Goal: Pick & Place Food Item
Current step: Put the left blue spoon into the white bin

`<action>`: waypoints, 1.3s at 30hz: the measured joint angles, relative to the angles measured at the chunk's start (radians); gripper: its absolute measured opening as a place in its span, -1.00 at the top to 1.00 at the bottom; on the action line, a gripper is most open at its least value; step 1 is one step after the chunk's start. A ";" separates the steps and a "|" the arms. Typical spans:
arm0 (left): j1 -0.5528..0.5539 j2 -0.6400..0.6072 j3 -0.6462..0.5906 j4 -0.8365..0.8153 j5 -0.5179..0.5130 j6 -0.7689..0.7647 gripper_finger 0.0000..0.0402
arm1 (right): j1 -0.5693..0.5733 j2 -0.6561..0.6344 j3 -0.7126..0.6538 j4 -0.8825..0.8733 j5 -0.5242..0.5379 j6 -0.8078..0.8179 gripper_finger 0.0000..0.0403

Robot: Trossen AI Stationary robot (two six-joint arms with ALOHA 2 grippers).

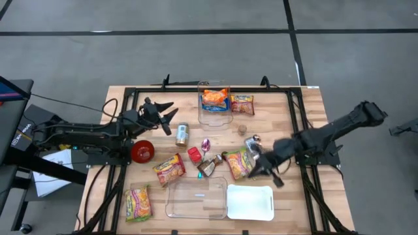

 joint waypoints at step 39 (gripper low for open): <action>-0.157 0.003 0.000 0.084 0.001 -0.009 0.23 | 0.313 0.309 -0.002 0.077 0.163 -0.034 1.00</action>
